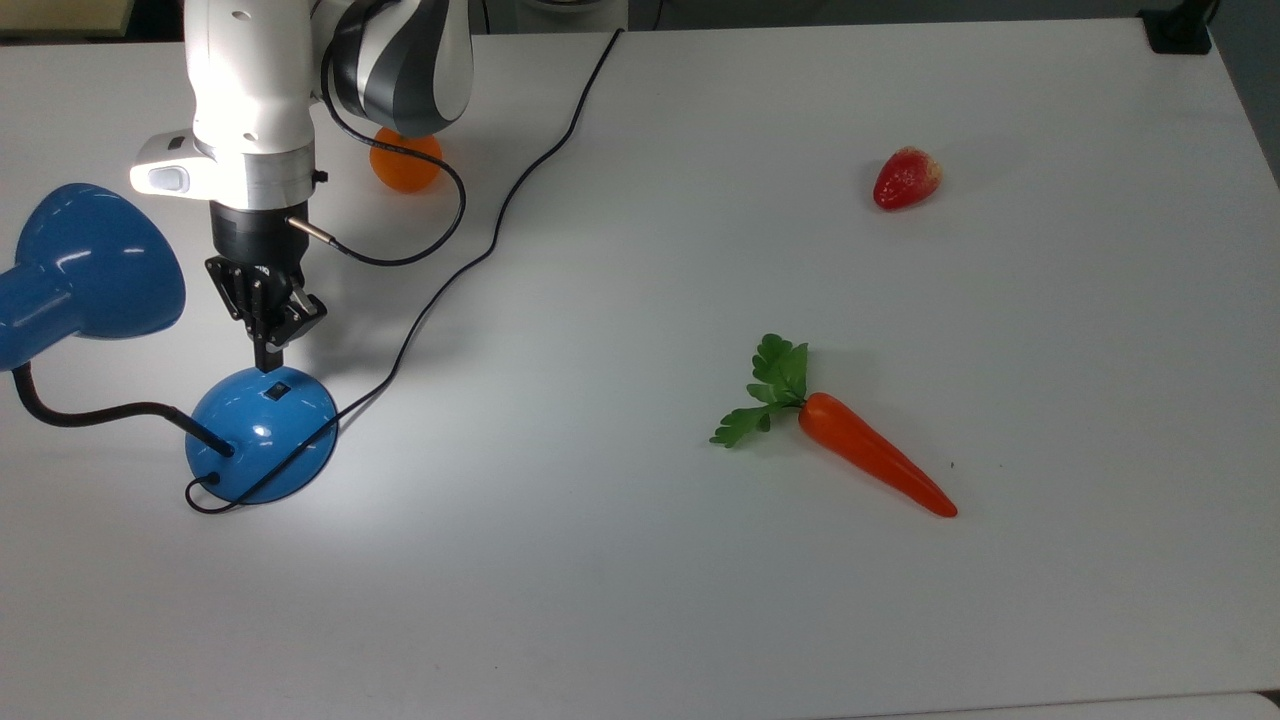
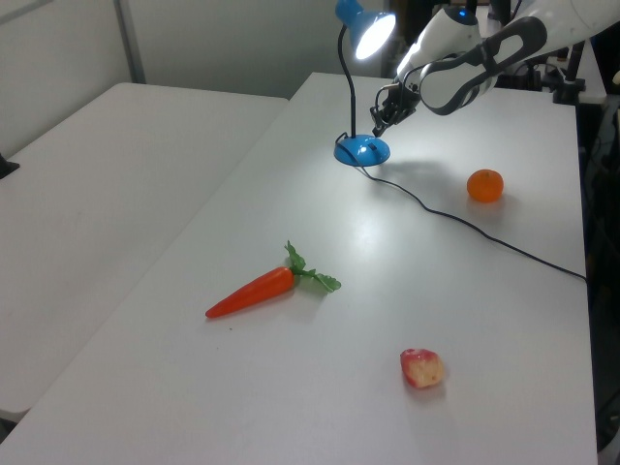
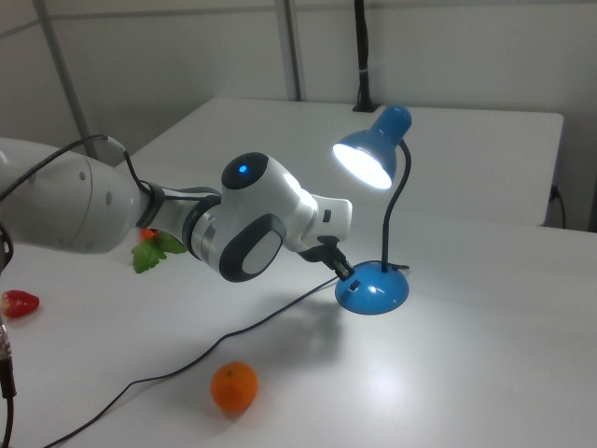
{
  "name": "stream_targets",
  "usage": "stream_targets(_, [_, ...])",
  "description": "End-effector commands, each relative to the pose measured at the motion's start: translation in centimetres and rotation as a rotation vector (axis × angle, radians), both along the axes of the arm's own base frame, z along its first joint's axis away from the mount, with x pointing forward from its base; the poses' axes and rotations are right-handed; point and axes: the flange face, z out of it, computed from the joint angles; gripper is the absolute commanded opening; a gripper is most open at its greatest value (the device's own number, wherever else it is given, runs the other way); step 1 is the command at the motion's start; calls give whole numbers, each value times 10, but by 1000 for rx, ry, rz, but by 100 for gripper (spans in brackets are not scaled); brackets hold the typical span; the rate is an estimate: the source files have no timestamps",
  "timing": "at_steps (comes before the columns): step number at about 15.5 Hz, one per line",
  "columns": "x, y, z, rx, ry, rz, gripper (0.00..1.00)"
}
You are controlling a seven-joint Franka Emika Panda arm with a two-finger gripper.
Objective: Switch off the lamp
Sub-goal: 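Lower the gripper onto the switch button on the lamp base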
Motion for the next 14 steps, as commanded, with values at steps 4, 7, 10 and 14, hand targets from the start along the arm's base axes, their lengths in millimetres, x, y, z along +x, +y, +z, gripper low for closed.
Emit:
stream_targets(4, [5, 3, -16, -10, -5, 6, 0])
stream_targets(7, [7, 3, -14, -15, -10, 10, 0])
stream_targets(10, [15, 1, -14, -24, -19, 14, 0])
stream_targets(14, [16, 2, -19, -28, -11, 19, 0])
